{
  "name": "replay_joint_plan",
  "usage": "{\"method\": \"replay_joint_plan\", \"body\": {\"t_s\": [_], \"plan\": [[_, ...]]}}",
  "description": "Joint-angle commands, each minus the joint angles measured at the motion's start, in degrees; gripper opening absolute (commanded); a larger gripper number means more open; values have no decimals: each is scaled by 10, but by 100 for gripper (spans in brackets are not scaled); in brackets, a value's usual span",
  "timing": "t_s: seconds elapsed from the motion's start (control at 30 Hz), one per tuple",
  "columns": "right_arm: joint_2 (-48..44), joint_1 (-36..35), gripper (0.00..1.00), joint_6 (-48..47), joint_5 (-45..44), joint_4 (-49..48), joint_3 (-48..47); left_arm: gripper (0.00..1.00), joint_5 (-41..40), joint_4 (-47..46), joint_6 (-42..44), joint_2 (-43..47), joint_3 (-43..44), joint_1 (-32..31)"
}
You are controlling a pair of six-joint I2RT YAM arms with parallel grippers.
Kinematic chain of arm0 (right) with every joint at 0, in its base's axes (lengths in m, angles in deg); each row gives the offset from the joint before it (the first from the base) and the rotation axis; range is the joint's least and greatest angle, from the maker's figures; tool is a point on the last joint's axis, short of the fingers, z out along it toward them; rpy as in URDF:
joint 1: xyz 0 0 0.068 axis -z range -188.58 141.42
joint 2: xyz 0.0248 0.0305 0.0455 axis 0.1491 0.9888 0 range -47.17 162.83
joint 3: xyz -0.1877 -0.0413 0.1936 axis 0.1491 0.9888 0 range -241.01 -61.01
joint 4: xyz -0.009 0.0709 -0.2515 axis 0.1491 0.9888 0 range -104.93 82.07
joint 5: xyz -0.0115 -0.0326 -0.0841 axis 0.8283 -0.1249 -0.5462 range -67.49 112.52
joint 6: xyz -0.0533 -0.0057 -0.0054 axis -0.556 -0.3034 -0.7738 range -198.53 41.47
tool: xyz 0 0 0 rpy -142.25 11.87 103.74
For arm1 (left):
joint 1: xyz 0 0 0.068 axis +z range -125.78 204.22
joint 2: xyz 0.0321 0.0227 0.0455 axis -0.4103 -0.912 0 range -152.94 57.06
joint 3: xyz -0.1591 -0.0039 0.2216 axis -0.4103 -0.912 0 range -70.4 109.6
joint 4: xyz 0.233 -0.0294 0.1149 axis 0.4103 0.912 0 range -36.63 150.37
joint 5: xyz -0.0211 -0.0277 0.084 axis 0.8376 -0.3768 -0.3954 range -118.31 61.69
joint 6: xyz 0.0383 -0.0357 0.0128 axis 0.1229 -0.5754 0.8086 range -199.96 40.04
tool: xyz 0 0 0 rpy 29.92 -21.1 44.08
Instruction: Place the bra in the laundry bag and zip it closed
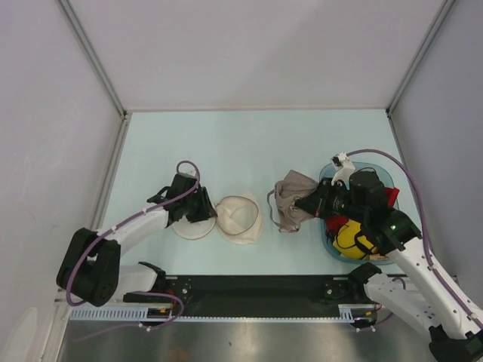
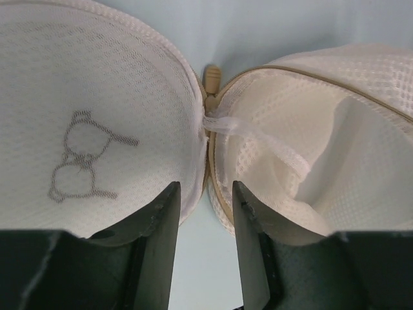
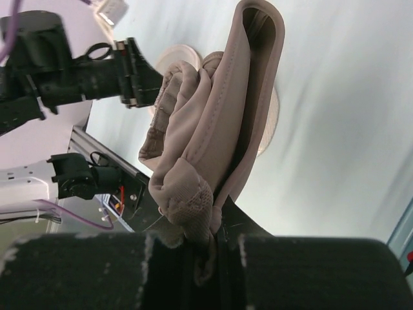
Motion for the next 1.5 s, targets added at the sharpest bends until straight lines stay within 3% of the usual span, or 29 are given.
{"method": "replay_joint_plan", "body": {"t_s": [0.0, 0.3, 0.4, 0.5, 0.53, 0.57, 0.97, 1.27, 1.47], "plan": [[3, -12, 0, 9, 26, -40, -31, 42, 18, -71, 9, -36, -2, 5], [45, -106, 0, 30, -17, -86, -24, 39, 2, -112, 17, -84, 1, 5], [66, -142, 0, 31, -39, -103, -40, 31, 2, -110, 19, -104, 4, 5], [103, -164, 0, 30, -46, -114, -67, 13, -2, -111, 19, -103, 0, 5], [126, -169, 0, 30, -48, -115, -74, 2, -3, -107, 18, -98, 0, 5], [138, -173, 0, 31, -48, -117, -81, 0, -3, -104, 18, -92, -1, 4], [277, -237, 0, 30, -81, -129, -167, 0, -14, 4, 24, 63, 25, -30], [374, -276, 0, 92, -136, -100, -176, 0, -13, 33, 10, 97, 38, -64], [423, -299, 0, 117, -196, -155, -143, 0, -12, 39, 5, 94, 51, -77]]}}
